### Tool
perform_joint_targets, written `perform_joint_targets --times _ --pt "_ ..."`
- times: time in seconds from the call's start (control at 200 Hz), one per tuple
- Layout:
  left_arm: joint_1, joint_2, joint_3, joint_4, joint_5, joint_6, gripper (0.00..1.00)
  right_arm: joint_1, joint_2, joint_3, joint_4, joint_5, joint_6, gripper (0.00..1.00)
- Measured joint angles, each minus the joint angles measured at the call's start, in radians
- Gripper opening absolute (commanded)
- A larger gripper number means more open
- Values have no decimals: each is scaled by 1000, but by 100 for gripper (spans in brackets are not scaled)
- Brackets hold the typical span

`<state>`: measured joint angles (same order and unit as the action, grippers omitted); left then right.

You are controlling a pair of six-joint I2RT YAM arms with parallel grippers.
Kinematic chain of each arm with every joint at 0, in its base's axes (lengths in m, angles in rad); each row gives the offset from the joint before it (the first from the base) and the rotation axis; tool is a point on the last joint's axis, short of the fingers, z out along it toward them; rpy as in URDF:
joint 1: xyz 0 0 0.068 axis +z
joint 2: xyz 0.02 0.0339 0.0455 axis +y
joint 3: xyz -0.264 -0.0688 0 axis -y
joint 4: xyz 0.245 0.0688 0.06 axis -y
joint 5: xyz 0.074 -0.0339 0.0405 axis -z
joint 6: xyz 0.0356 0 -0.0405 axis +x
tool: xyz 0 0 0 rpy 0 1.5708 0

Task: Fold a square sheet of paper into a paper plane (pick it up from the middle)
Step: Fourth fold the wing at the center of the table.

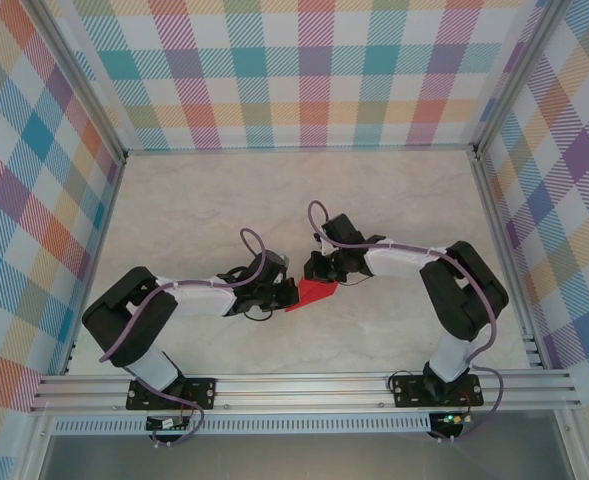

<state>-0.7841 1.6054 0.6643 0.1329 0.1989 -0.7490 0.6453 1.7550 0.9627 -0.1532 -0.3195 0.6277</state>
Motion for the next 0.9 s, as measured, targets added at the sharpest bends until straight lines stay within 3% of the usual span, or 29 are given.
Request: perform_joint_targets --times 0.35,0.655,0.9 --pt "0 10 0 1 -2 1 6 0 70 0 2 -11 -39 6" --pt "0 3 0 1 19 1 17 -8 80 3 3 -33 -43 6" --pt "0 -36 -2 1 46 1 13 -9 81 3 3 -34 -42 6"
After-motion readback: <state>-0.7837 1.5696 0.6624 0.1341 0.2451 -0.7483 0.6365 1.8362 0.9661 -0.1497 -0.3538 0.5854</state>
